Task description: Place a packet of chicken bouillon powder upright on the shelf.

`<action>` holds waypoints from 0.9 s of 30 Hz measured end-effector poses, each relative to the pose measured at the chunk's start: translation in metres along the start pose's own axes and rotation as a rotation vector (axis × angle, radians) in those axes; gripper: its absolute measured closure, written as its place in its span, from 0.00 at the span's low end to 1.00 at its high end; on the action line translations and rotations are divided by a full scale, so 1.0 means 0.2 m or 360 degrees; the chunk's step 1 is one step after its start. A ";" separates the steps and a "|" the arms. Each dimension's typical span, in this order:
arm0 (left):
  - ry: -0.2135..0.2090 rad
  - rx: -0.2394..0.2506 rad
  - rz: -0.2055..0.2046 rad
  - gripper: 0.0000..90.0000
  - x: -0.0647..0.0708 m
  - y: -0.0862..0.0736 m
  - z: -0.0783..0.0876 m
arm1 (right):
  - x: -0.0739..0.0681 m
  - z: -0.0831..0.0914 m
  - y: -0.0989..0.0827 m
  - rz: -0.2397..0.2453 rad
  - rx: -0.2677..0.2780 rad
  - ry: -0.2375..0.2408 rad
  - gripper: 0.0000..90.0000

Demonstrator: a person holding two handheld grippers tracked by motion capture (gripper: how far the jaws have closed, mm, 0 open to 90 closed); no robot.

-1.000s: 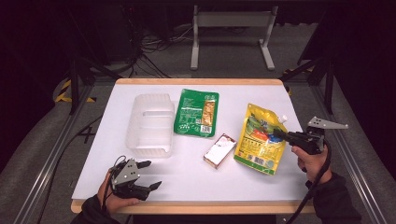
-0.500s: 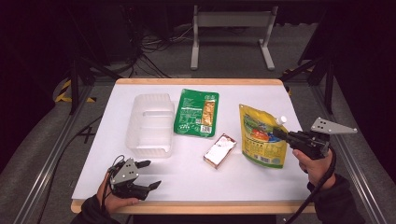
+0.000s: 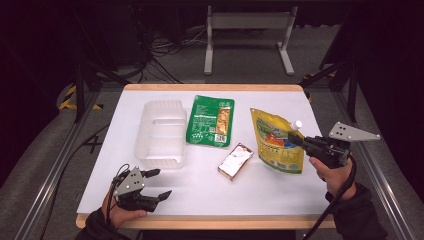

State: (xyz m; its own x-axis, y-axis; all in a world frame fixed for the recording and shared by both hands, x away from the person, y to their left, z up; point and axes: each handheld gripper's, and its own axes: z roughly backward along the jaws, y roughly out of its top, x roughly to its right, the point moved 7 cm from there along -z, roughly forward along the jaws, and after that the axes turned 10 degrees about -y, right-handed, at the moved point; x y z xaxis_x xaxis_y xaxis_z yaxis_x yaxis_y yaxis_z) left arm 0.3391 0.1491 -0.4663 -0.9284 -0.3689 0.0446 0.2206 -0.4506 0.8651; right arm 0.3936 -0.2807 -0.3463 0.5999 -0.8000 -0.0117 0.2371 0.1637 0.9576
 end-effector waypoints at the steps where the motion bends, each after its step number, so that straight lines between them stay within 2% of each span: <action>1: -0.0003 -0.0007 0.0003 0.25 0.00 0.00 0.00 | -0.01 0.00 0.01 0.0002 0.0010 -0.0003 1.00; 11: -0.0011 -0.0023 0.0003 0.25 0.00 -0.01 -0.02 | -0.07 -0.05 0.09 0.0055 0.0045 0.0038 1.00; 27: 0.0003 -0.0058 0.0025 0.25 0.02 -0.06 -0.01 | -0.23 -0.21 0.19 0.0125 0.0075 0.0184 1.00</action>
State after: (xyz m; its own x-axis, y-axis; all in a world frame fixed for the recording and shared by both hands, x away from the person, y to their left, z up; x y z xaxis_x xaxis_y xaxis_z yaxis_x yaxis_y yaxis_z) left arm 0.3331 0.1506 -0.4768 -0.9243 -0.3775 0.0572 0.2460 -0.4742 0.8453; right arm 0.4072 -0.2143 -0.3218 0.6999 -0.7135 0.0332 0.1515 0.1937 0.9693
